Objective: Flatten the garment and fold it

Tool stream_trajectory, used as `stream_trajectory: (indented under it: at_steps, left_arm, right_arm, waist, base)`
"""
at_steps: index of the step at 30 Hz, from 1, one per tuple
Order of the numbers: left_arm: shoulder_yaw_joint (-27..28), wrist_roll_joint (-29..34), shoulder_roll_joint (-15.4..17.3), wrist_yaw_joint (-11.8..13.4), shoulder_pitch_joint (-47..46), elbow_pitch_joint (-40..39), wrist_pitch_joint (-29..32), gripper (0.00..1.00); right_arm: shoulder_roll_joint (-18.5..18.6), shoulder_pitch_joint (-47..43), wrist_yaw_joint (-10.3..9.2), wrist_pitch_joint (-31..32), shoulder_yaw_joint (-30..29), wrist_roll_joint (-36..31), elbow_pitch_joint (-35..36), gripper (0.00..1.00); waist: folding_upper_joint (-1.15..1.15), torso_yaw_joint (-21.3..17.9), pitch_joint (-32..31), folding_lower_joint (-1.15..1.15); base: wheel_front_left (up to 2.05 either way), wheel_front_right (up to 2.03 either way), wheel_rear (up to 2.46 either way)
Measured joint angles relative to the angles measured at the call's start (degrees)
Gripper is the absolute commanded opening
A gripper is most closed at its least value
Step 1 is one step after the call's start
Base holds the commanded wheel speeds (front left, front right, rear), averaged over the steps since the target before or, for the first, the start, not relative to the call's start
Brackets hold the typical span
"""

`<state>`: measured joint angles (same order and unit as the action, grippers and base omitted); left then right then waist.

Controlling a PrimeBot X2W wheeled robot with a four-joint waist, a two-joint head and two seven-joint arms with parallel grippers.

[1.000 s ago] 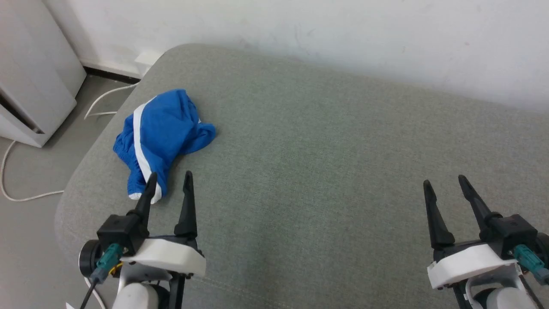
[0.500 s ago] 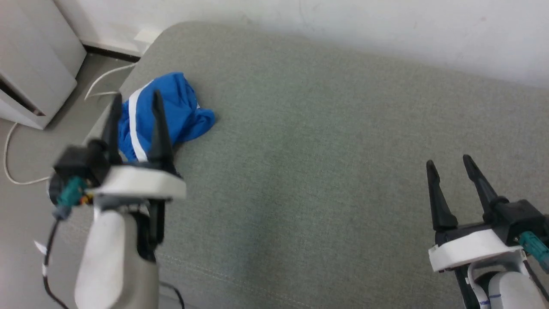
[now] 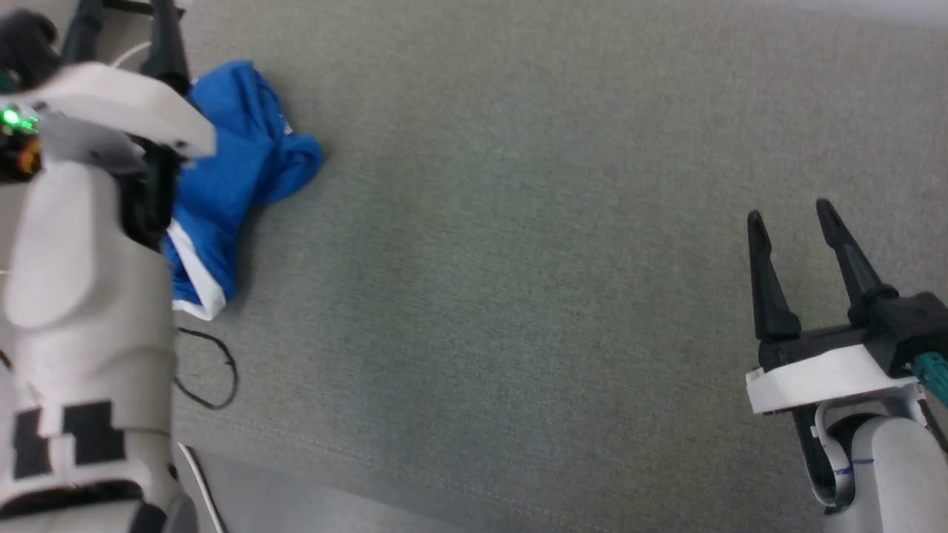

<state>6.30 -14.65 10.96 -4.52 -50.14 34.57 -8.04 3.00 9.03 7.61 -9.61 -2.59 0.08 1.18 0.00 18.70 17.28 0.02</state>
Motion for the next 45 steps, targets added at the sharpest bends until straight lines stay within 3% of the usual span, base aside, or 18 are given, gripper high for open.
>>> stream_trajectory:
  at_steps: [4,13,18,23,24,25,26,31,35,45]
  left_arm:
    - [0.1,-1.1,3.8,-0.9,-6.3,9.5,5.9,1.00]
    - [-0.6,-6.9,8.4,-2.2,-13.1,26.2,21.8,1.00]
    - [-1.0,-10.4,9.8,-2.6,-14.7,32.1,29.4,1.00]
    - [-2.6,-12.9,12.1,-2.6,-16.7,32.5,37.0,1.00]
    - [-2.6,-13.4,12.6,-2.6,-17.0,32.5,38.4,0.87]
    - [-2.6,-14.1,13.0,-2.6,-17.2,32.5,39.6,0.38]
    - [-2.7,-14.5,13.4,-2.6,-17.3,32.3,40.2,0.00]
    - [-3.4,-14.7,14.3,-2.6,-16.9,31.8,39.9,0.00]
    - [-4.9,-13.8,14.4,-2.5,-15.4,31.3,35.2,0.00]
    - [-6.9,-9.6,14.1,-0.2,-14.2,26.1,10.6,0.00]
  right_arm:
    - [0.0,1.7,0.00,-0.1,-0.2,-0.4,0.1,1.00]
    - [-0.1,4.6,0.00,-0.7,0.3,-1.3,0.5,1.00]
    - [-0.1,5.9,0.00,-1.1,0.7,-1.6,0.8,1.00]
    - [-0.1,6.5,0.00,-1.1,1.1,-1.7,1.1,1.00]
    - [-0.1,6.6,0.00,-1.1,1.2,-1.7,1.1,1.00]
    - [-0.1,6.7,0.00,-1.1,1.3,-1.7,1.2,1.00]
    - [-0.2,6.8,0.00,-1.1,1.3,-1.7,1.2,1.00]
    - [-0.1,7.2,0.00,-1.6,1.7,-1.5,0.4,1.00]
    - [-0.1,7.2,0.00,-2.4,1.7,-0.7,-1.4,1.00]
    - [-0.1,5.6,0.00,-4.4,1.2,3.4,-5.7,1.00]
  waist:
    - [0.00,-1.1,3.3,0.00]
    - [0.00,-3.2,10.7,-0.01]
    - [0.00,-4.2,14.2,-0.01]
    - [0.00,-5.3,16.7,-0.03]
    - [0.00,-5.5,17.0,-0.03]
    - [0.00,-5.8,17.1,-0.03]
    - [0.00,-6.0,17.3,-0.03]
    - [0.00,-6.6,16.7,-0.02]
    - [0.00,-6.9,15.1,-0.02]
    - [0.00,-7.5,7.4,-0.02]
  base:
    - [0.00,0.00,0.00]
    - [0.00,0.00,0.00]
    - [0.00,0.00,0.00]
    - [0.00,0.00,0.00]
    - [0.00,0.00,0.00]
    - [0.00,0.00,0.00]
    - [0.00,0.00,0.00]
    - [0.00,0.00,0.00]
    - [0.00,0.00,0.00]
    - [0.00,0.00,0.00]
